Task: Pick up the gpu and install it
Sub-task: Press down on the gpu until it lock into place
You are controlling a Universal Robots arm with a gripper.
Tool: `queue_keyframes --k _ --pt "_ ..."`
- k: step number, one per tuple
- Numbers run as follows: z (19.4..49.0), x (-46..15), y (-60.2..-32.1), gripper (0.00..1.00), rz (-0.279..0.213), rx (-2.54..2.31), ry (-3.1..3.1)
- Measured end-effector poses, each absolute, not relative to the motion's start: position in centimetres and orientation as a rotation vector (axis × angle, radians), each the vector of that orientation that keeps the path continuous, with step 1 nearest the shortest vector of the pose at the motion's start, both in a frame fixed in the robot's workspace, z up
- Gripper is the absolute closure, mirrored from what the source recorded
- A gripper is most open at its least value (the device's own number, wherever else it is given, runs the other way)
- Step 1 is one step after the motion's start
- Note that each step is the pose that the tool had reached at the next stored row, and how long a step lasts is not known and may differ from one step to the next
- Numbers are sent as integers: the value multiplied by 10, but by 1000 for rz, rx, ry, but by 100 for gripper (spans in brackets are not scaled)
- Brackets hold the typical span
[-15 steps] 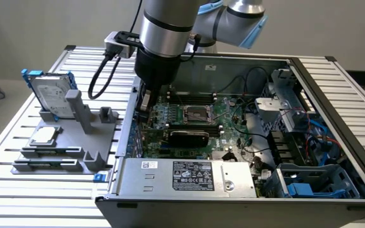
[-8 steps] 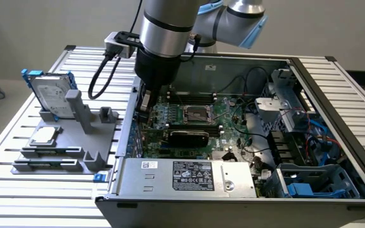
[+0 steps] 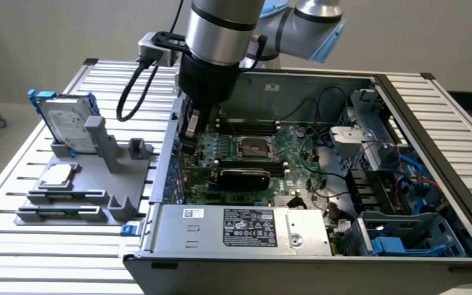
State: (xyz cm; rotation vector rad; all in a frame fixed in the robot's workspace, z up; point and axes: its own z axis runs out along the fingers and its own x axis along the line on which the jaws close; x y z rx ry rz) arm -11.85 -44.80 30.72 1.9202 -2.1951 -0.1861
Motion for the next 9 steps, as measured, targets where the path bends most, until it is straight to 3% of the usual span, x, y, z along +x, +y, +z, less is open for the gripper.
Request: queue_keyframes --k 5,9 --pt "307 -115 -448 89 -164 1924 -2203" --pt "307 -113 -448 89 -112 1951 -2237"
